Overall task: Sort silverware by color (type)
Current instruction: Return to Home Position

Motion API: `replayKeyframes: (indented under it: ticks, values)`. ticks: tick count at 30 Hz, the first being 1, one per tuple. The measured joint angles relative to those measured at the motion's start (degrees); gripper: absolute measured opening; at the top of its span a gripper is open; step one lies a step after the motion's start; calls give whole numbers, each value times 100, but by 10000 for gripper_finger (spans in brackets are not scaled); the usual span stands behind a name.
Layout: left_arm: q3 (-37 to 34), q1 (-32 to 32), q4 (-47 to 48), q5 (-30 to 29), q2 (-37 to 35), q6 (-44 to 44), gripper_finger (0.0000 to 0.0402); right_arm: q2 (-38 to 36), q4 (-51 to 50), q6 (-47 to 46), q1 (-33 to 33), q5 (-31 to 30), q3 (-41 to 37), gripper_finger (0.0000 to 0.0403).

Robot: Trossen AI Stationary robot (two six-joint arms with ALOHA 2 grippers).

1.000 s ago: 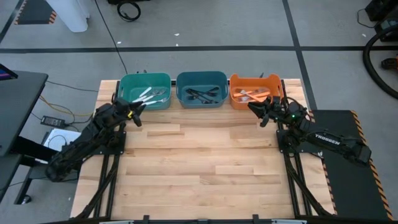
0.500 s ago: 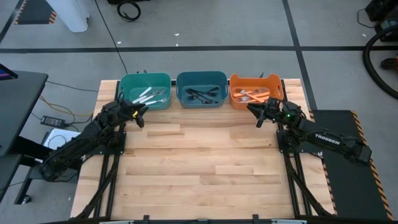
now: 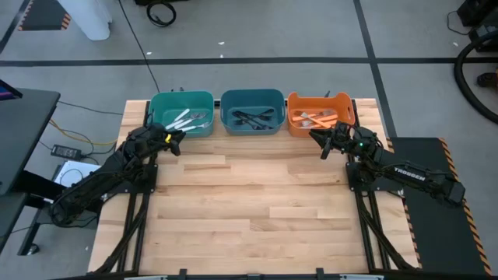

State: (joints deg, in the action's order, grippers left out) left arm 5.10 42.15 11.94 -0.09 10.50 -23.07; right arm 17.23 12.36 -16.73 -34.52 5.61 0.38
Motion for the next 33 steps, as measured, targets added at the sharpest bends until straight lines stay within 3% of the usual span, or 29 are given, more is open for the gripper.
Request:
replayKeyframes:
  ticks: [8, 19, 29, 33]
  values:
    - [-2, -44, 7, -11, -149, 15, 130, -297, -3, -2, 83, 0, 0, 90]
    - [-2, -709, -2, -1, -875, 15, 130, -925, -4, -2, 333, 0, 0, 90]
    - [-7, -737, -48, -1, -1036, 17, 130, -1315, -2, -4, 415, 0, 0, 90]
    - [-217, -737, -719, -14, -1037, 23, 130, -1428, -8, -4, 415, 0, 0, 90]
